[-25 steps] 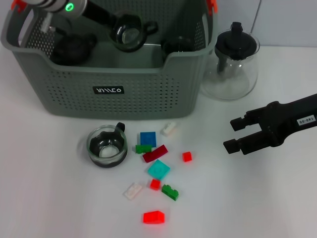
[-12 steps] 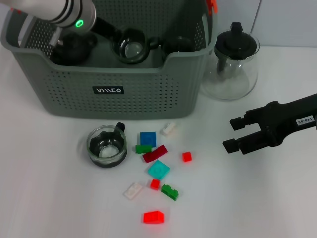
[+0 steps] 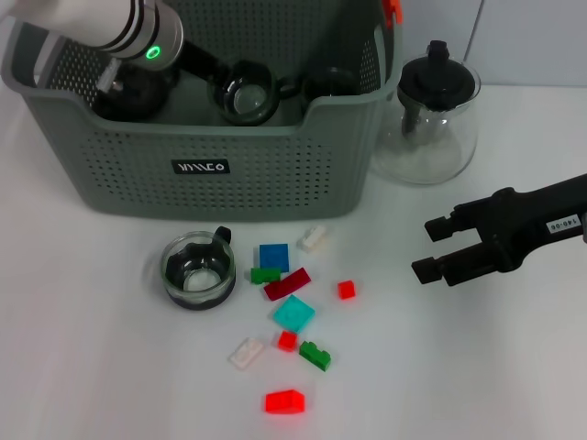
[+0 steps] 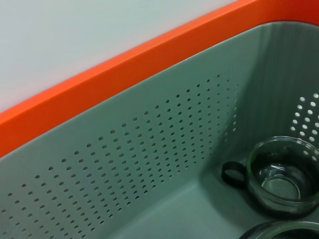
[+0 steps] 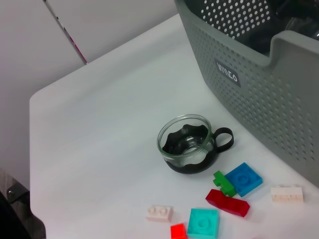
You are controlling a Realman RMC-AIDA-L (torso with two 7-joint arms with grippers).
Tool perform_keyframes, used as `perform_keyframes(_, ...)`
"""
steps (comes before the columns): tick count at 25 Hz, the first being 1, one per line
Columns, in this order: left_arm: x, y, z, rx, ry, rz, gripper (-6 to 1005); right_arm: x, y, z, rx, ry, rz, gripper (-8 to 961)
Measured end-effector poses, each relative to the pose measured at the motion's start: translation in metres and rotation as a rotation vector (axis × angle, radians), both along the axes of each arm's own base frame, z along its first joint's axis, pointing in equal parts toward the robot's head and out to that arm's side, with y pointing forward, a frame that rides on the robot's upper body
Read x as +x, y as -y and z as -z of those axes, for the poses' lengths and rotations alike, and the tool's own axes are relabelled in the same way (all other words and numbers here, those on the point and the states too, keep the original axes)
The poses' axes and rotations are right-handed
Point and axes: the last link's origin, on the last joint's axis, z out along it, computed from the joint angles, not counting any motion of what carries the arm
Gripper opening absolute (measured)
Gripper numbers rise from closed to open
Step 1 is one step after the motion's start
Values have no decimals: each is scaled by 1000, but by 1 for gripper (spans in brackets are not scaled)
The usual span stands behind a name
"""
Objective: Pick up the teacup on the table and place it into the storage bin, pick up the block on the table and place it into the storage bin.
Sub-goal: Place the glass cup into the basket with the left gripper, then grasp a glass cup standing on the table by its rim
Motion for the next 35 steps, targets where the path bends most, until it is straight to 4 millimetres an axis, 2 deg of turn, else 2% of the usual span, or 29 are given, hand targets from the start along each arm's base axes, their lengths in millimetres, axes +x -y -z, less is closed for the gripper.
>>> perform_keyframes(12, -1, 1, 3, 11, -3, 13, 68, 1, 0, 0, 4, 1, 0, 841)
perform_keyframes(21, -2, 1, -1, 21, -2, 15, 302, 1, 0, 0, 6, 0, -6, 841)
perform_keyframes(25, 9, -1, -25, 73, 58, 26, 383, 1, 0, -1, 11, -2, -13, 842)
perform_keyframes(30, 34, 7, -64, 148, 228, 59, 470, 3, 0, -2, 14, 0, -18, 842)
perform_keyframes(33, 46, 20, -92, 172, 391, 108, 552, 2, 0, -2, 15, -2, -22, 841)
perform_keyframes(35, 53, 38, -110, 138, 535, 193, 606, 2, 0, -2, 16, -4, -27, 841)
